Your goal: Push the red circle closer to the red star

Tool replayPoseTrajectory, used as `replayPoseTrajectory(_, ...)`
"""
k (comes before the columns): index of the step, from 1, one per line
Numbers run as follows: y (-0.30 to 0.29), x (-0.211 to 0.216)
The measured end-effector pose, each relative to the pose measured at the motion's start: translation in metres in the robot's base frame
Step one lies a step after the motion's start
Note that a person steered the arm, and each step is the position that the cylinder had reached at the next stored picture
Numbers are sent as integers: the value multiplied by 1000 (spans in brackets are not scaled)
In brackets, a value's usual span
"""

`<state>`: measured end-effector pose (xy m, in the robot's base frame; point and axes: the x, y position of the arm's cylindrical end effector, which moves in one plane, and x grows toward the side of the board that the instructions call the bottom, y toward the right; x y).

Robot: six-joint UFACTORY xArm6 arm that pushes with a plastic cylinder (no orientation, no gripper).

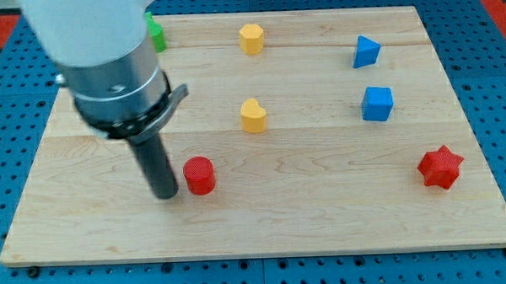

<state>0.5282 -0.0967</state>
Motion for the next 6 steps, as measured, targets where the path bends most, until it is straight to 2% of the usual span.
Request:
replayPoseTrajectory(1,48,-31)
replayPoseTrajectory(5,160,-35)
replayPoseTrajectory(6,209,-33)
